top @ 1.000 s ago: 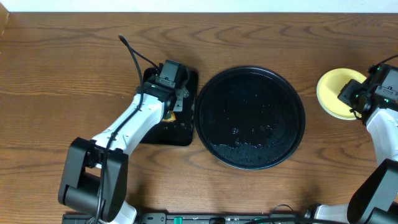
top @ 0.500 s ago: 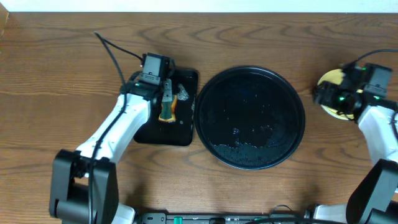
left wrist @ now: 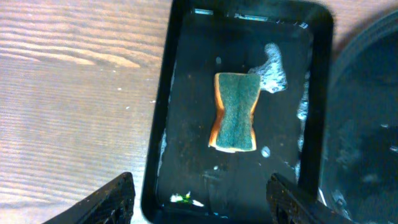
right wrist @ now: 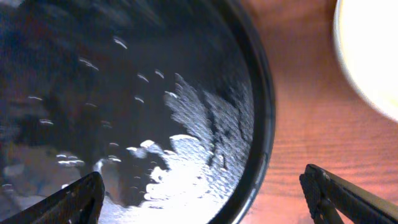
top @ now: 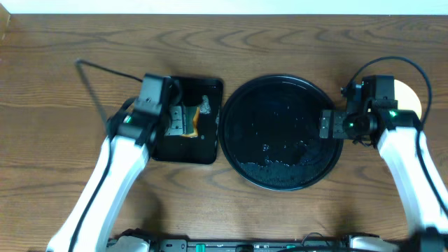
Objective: Clean dirty plates on tray and stack at the side
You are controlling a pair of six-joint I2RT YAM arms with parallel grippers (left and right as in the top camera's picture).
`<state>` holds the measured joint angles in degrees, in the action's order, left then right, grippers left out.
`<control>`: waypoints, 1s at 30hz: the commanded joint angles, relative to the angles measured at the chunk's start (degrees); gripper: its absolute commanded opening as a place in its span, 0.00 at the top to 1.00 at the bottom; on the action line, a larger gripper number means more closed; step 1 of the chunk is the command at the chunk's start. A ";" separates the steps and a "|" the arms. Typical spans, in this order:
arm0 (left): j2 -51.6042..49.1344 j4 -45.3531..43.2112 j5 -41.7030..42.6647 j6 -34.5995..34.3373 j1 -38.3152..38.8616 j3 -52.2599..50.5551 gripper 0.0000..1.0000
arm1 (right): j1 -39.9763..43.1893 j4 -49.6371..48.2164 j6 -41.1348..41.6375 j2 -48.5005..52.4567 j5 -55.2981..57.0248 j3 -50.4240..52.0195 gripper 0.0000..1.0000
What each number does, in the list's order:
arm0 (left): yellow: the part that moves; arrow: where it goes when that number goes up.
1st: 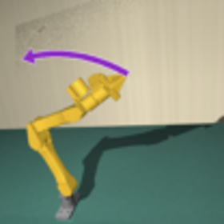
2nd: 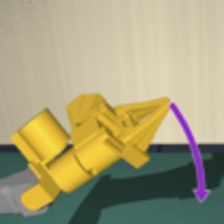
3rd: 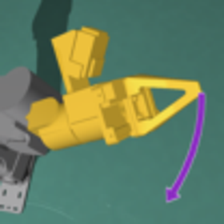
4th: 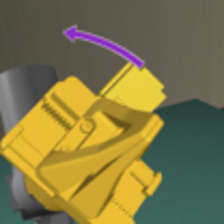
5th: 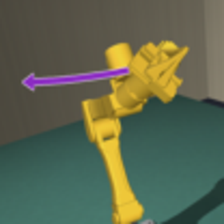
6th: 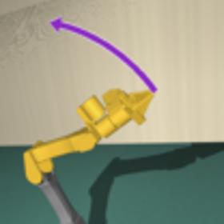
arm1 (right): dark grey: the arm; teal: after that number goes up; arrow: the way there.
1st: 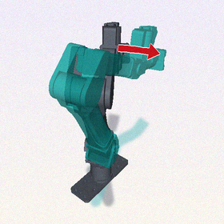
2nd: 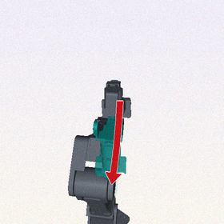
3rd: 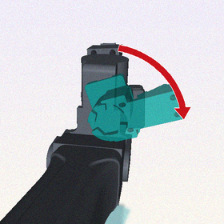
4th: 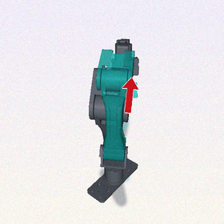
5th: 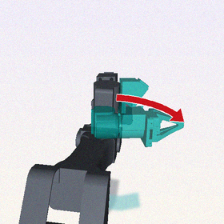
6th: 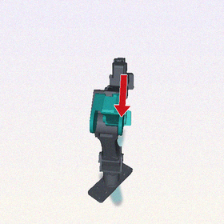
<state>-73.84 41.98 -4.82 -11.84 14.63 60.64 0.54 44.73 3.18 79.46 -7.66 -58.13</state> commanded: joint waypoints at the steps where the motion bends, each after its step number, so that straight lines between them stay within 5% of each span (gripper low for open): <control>1: 9.68 -1.66 0.74 -0.96 -0.26 -5.57 0.30 | -2.03 -1.99 -0.59 -9.94 1.11 2.80 0.01; 6: 24.70 -5.57 0.76 -0.96 -0.26 -13.60 0.22 | -2.45 -3.43 0.85 -26.75 4.83 8.94 0.01; 14: 32.59 -2.99 0.76 -0.94 -0.26 -14.78 0.21 | -2.45 1.31 0.83 -42.49 4.83 10.36 0.01; 30: 32.30 -2.99 0.76 -0.94 -0.26 -14.78 0.21 | -2.45 12.94 0.83 -45.07 4.83 10.36 0.01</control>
<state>-41.63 38.96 -4.38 -12.27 14.61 46.30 -1.50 56.51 3.42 34.46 -3.16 -48.14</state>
